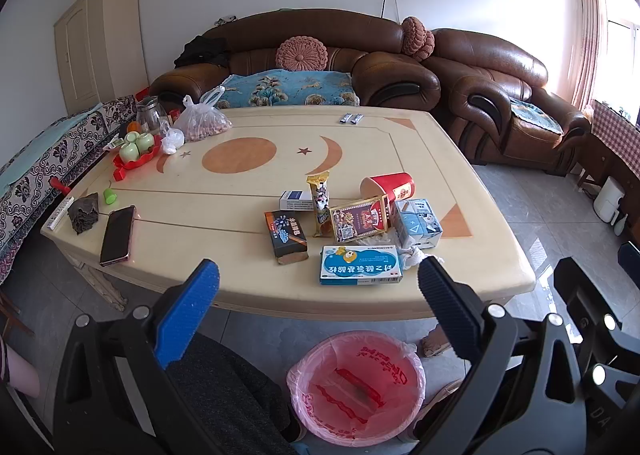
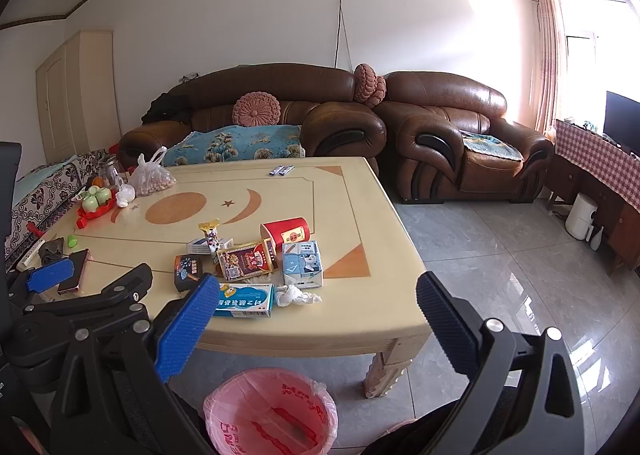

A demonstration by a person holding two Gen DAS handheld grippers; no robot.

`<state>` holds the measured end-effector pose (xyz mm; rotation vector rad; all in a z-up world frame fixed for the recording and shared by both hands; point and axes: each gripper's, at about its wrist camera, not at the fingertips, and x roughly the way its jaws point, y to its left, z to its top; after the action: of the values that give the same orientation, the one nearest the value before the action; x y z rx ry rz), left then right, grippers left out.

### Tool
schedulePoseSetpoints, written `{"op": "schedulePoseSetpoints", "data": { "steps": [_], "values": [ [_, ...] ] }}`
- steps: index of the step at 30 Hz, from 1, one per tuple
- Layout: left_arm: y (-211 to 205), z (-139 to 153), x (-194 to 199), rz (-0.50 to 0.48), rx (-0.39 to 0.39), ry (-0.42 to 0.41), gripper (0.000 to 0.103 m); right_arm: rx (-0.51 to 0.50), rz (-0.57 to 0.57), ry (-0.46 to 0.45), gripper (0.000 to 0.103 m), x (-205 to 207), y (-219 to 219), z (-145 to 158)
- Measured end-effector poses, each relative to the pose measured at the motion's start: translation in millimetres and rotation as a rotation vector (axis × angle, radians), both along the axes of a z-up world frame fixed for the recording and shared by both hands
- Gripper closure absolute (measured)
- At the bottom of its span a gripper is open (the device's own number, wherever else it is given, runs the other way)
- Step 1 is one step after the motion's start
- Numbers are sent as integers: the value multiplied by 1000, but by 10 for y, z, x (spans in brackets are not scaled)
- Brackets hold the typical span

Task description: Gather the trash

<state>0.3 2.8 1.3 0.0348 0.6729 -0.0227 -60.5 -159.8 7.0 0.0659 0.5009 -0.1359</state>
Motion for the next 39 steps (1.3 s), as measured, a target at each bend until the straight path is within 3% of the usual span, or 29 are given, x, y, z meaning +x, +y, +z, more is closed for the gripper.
{"op": "schedulePoseSetpoints", "data": {
  "steps": [39],
  "values": [
    [47,-36,32,10,0,22,6,-3,17,-3,6,6,87,81]
  ]
}}
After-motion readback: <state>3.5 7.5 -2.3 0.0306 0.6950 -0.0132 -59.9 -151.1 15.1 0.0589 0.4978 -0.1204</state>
